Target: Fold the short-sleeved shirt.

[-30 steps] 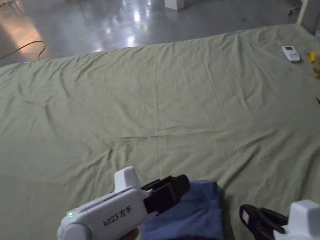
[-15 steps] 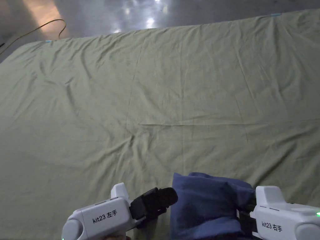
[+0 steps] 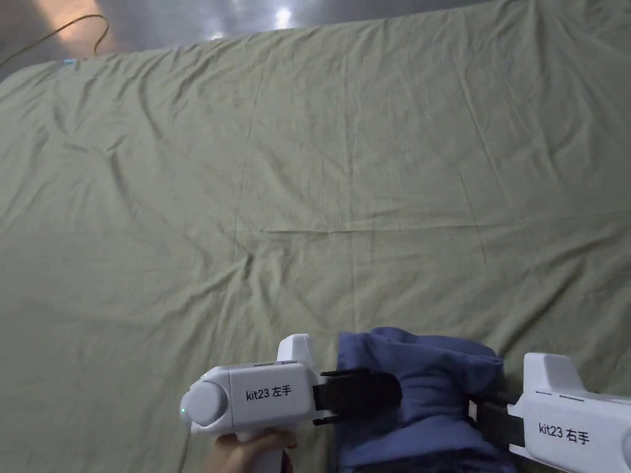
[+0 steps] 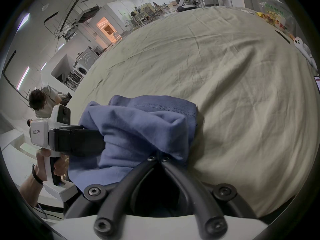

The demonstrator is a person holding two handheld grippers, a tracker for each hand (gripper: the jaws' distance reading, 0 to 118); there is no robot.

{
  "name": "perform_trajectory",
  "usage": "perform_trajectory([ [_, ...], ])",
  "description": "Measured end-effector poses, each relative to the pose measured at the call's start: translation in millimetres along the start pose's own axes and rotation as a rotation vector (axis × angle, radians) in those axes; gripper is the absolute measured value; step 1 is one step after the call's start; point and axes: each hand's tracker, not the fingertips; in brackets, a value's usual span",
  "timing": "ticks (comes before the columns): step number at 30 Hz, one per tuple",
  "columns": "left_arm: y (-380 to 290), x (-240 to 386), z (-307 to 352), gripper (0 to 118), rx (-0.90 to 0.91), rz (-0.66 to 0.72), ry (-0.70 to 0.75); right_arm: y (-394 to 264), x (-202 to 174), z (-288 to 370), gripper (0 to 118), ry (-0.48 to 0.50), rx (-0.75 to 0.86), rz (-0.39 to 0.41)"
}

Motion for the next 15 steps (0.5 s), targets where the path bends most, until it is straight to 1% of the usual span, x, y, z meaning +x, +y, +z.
perform_trajectory([
  [1,-2.6,6.8,9.7,22,0.032,-0.019,0.014,2.1,-3.5,11.6,0,0.029,0.001,-0.104],
  [2,-2.5,7.3,23.7,22,0.07,-0.045,0.016,1.7,-6.8,25.6,0,0.125,0.066,-0.147],
  [3,-1.0,7.8,43.1,22,0.114,-0.03,-0.065,1.8,-12.1,41.4,0,0.254,0.141,-0.156],
  [4,0.8,7.9,65.3,22,0.146,0.019,-0.121,2.3,-21.7,57.1,0,0.306,0.178,-0.132],
  [5,4.1,9.6,87.0,22,0.163,0.022,-0.116,2.7,-30.9,69.7,0,0.314,0.195,-0.094],
  [6,9.5,14.1,115.7,22,0.187,-0.014,-0.061,3.1,-39.0,81.4,0,0.316,0.211,-0.053],
  [7,15.5,10.7,148.2,22,0.21,-0.079,0.026,1.9,-45.5,88.7,0,0.276,0.212,-0.002],
  [8,21.5,4.8,174.4,22,0.232,-0.106,0.072,0.3,-49.6,93.8,0,0.271,0.213,0.02],
  [9,28.5,-5.2,208.7,22,0.251,-0.081,0.116,-3.8,-60.0,97.1,0,0.279,0.201,0.027],
  [11,49.4,-24.6,265.2,22,0.318,-0.057,0.255,-10.4,-63.8,98.7,0,0.288,0.185,0.03],
  [13,72.5,-51.0,311.6,22,0.359,-0.011,0.424,-17.0,-65.2,91.3,0,0.279,0.144,0.024],
  [14,86.2,-65.9,329.9,22,0.356,0.008,0.477,-19.4,-65.6,87.6,0,0.268,0.124,0.022],
  [15,95.9,-80.9,344.0,22,0.313,0.049,0.483,-21.2,-66.0,83.1,0,0.255,0.106,0.024],
])
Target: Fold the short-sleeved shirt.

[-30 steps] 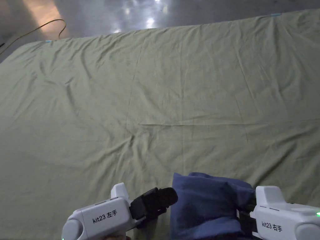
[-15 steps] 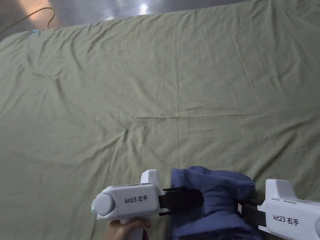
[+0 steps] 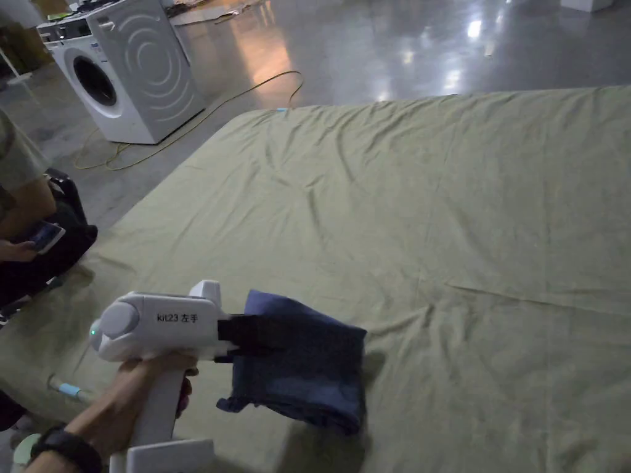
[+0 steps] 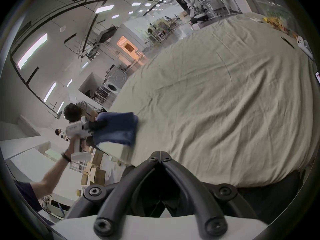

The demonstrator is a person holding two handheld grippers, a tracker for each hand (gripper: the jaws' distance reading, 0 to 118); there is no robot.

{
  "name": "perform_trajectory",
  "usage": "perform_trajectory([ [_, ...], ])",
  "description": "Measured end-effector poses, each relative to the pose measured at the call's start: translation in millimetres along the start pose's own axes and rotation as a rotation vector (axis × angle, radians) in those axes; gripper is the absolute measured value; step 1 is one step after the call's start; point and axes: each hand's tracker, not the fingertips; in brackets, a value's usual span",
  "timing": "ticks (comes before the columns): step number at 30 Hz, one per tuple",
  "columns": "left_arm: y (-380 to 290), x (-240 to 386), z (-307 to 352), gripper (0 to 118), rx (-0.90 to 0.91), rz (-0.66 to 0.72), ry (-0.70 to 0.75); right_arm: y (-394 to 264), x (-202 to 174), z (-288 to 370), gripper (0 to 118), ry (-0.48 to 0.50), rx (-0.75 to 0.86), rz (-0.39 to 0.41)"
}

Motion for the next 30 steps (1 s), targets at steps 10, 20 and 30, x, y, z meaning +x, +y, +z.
perform_trajectory([
  [10,17.2,-34.6,-17.4,92,-0.031,0.037,0.391,-6.3,40.6,-13.9,0,-0.081,-0.042,-0.024],
  [20,-80.9,107.1,137.6,90,0.499,-0.303,0.3,25.6,15.5,60.9,0,-0.183,0.284,0.209],
  [30,-220.5,328.9,162.4,88,0.905,-0.782,0.438,24.3,-45.1,145.0,0,-0.34,0.652,0.458],
])
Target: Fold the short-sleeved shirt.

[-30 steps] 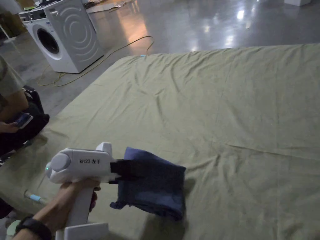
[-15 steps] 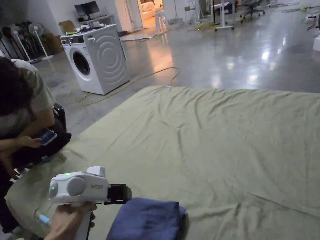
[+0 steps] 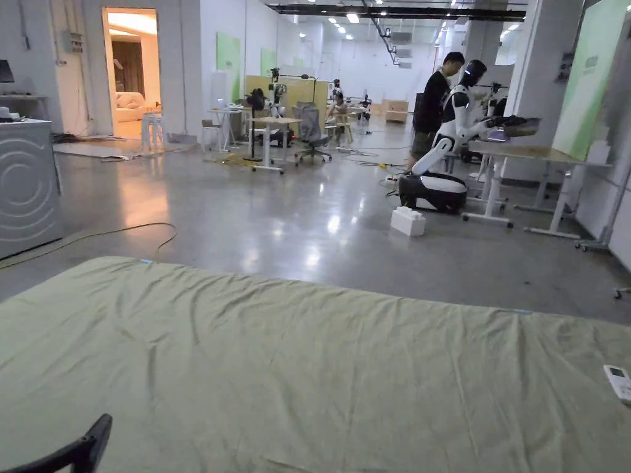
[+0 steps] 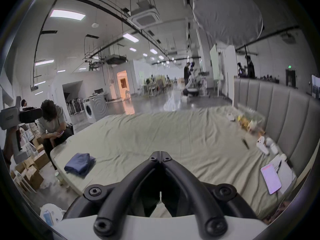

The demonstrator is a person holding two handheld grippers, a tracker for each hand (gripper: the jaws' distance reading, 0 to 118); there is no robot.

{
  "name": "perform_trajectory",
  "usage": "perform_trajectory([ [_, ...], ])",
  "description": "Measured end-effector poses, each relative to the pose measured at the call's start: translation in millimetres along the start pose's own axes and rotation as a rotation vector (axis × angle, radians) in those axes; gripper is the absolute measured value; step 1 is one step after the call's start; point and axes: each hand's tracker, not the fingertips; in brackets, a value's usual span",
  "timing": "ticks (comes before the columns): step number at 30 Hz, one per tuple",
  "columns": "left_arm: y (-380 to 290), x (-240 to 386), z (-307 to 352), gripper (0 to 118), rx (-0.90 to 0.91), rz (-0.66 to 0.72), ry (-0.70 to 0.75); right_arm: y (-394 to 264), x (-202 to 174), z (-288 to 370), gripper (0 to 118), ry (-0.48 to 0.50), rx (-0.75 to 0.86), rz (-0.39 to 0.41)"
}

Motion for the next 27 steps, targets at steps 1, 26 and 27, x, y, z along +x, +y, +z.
perform_trajectory([
  [1,-14.6,-2.0,-8.8,87,0.007,-0.009,0.01,2.0,-0.5,5.1,0,0.011,0.019,-0.001],
  [26,-20.1,57.4,7.0,3,0.059,0.116,-0.071,2.9,4.2,44.9,0,-0.096,0.218,0.082],
  [27,-20.0,56.5,7.5,3,0.057,0.115,-0.073,3.2,3.8,44.7,0,-0.09,0.216,0.084],
])
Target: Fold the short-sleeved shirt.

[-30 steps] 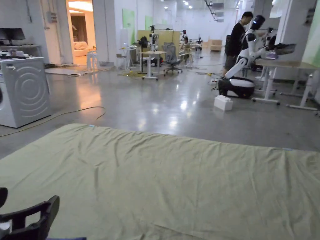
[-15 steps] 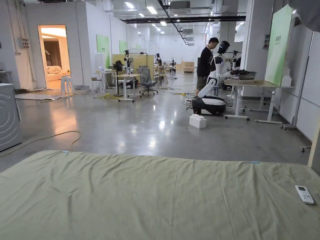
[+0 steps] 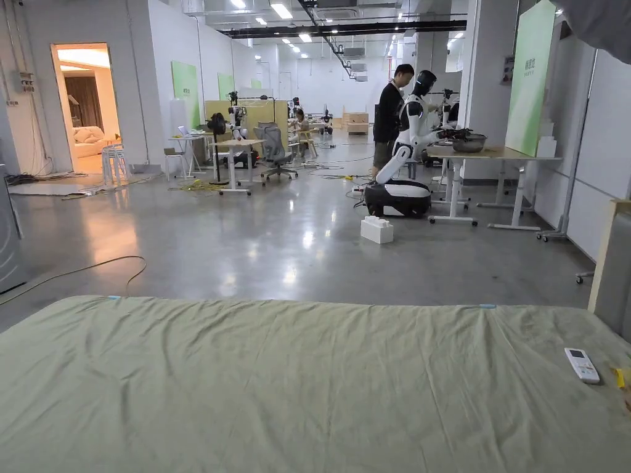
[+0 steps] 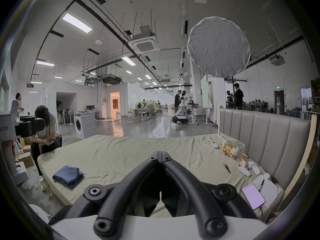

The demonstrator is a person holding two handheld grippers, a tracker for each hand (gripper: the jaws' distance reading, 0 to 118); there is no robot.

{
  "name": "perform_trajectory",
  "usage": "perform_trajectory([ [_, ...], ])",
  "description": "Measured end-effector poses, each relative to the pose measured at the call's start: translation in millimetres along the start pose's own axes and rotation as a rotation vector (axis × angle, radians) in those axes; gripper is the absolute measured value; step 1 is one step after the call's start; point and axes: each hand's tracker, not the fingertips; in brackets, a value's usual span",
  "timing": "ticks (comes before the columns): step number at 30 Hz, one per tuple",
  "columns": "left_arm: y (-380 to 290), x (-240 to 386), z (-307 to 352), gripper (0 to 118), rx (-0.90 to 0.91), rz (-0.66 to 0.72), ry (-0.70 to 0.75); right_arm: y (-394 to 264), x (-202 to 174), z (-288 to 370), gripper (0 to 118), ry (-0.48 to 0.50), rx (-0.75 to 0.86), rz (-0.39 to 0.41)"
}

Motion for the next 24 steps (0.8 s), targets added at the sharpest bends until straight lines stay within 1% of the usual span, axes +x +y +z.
perform_trajectory([
  [7,-1.2,-0.5,0.9,3,0.002,0.024,-0.025,1.5,-4.0,-0.5,0,0.012,0.003,0.022],
  [13,-0.7,-1.4,-1.0,3,-0.004,0.036,-0.041,4.3,-5.9,-1.7,0,0.012,-0.009,0.013],
  [14,1.2,-0.3,-2.0,3,0.0,0.033,-0.048,7.0,-6.9,-1.6,0,0.011,-0.023,0.018],
  [17,4.7,-0.1,-0.2,3,0.007,0.033,-0.058,11.7,-10.1,1.0,0,0.036,0.001,0.042],
  [19,7.4,2.1,-0.3,5,0.021,0.027,-0.057,11.8,-10.0,-0.8,2,0.051,0.001,0.015],
  [20,8.7,2.4,-0.8,11,0.025,0.019,-0.059,11.9,-9.9,-1.3,7,0.051,0.004,0.009],
  [21,9.7,2.0,-1.4,25,0.025,0.018,-0.064,10.4,-9.4,-1.3,28,0.053,0.01,0.005],
  [22,9.7,3.1,-1.6,34,0.023,0.021,-0.072,10.3,-9.0,-2.2,50,0.053,0.012,-0.001],
  [23,9.6,1.7,-2.6,38,0.017,0.03,-0.089,11.3,-9.1,-3.9,69,0.048,0.005,-0.001],
  [24,9.1,0.1,-4.3,47,0.003,0.067,-0.128,11.2,-9.3,-5.3,80,0.035,-0.011,-0.004],
])
